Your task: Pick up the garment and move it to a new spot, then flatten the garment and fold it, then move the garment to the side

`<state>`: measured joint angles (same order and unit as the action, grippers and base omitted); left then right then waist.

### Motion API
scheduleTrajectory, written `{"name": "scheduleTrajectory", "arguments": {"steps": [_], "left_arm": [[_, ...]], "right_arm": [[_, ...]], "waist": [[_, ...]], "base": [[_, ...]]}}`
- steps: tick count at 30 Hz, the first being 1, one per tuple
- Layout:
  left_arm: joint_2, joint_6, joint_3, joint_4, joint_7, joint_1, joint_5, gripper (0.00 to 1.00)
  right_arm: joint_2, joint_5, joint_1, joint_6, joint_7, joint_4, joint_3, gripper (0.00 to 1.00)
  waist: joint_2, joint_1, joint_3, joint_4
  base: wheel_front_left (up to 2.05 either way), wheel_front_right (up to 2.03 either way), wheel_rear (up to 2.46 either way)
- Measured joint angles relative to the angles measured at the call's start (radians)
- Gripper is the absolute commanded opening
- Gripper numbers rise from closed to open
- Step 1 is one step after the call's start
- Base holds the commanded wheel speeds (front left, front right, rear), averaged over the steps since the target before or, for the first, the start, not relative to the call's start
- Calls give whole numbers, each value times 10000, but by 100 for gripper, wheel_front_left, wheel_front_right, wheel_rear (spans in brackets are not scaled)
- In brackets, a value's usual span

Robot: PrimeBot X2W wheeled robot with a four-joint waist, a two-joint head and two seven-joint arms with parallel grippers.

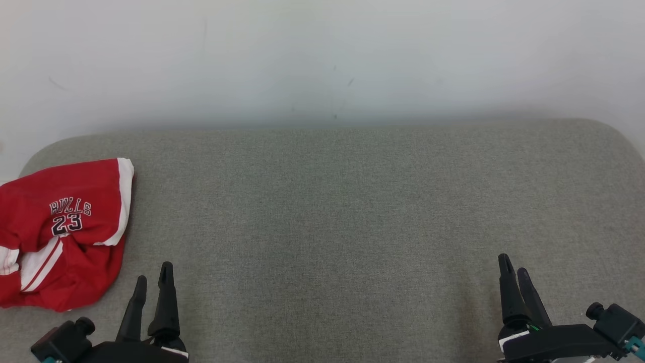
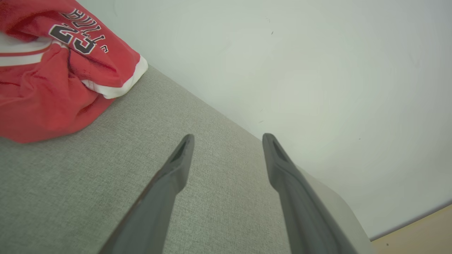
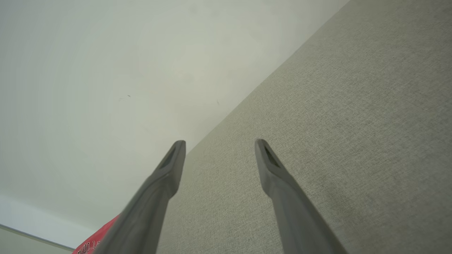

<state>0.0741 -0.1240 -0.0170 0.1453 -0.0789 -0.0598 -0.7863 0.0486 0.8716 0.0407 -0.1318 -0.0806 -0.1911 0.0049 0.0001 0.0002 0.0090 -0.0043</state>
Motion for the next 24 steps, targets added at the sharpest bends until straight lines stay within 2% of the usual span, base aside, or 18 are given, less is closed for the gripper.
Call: {"name": "scheduleTrajectory", "arguments": {"steps": [24], "left_arm": [[387,-4,504,-299,-692,219,2767,100]], "right_arm": [[-2,-2803,-198,0,-694,180,297,100]], "waist": [[0,-2,-60,-84]], "base": [[0,0,0]]}}
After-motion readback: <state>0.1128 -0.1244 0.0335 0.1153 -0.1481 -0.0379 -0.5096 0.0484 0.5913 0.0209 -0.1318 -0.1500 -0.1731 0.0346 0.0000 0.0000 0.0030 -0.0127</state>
